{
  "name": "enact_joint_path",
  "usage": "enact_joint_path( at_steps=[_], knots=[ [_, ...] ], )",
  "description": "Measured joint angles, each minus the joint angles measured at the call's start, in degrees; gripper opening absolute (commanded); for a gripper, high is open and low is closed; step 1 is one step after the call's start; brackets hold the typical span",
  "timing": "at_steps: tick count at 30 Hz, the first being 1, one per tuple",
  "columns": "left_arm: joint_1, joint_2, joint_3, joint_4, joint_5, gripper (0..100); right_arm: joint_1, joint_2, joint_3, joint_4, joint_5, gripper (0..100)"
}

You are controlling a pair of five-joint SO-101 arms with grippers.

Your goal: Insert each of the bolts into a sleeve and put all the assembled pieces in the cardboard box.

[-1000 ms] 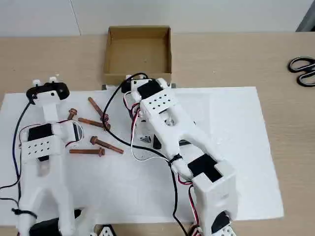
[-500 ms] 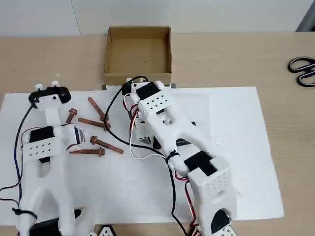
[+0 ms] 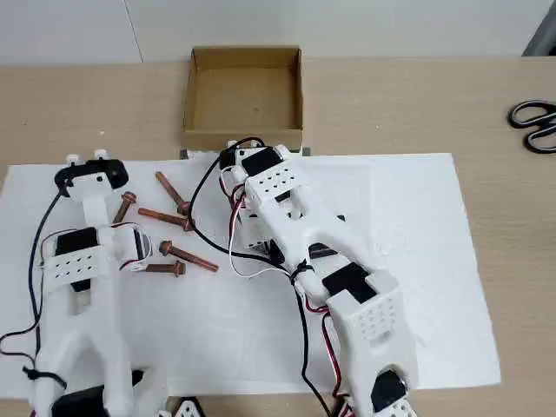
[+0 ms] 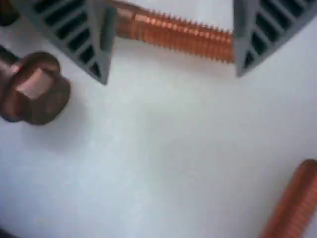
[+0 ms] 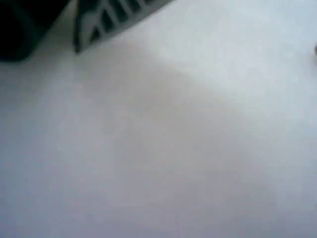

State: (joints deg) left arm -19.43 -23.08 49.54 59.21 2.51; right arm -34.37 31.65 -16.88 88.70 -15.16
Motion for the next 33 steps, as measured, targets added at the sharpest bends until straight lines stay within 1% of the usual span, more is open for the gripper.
enact_joint_path(
  at_steps=[3, 7, 8, 17, 21, 23, 28, 33],
  knots=[
    [-0.1, 0.0, 0.2, -0.1, 0.0, 16, 0.0, 0.0, -0.1, 0.1, 0.0, 11.6],
    [-0.1, 0.0, 0.2, -0.1, 0.0, 16, 0.2, 0.0, -0.3, 0.8, 0.1, 1.2],
    [-0.1, 0.0, 0.2, -0.1, -0.3, 16, 0.2, 0.0, -0.4, 1.0, 0.1, 0.2],
    [-0.1, 0.0, 0.2, -0.1, 0.0, 16, 0.2, -0.3, -0.4, 1.3, 0.1, 0.4],
    [-0.1, 0.0, 0.2, -0.1, -0.1, 16, 0.0, -4.3, -0.4, 2.2, 0.0, 0.4],
    [-0.1, 0.0, -0.4, 1.4, -0.3, 15, 1.3, -7.7, -0.4, 3.1, 0.0, 0.4],
    [-0.1, 0.1, -9.1, 9.9, -0.1, 5, 7.6, -14.2, -0.4, 6.9, 2.4, 0.4],
    [1.0, 0.2, -18.6, 15.2, 0.0, 4, 15.4, -18.1, -0.1, 8.2, 2.7, 0.4]
  ],
)
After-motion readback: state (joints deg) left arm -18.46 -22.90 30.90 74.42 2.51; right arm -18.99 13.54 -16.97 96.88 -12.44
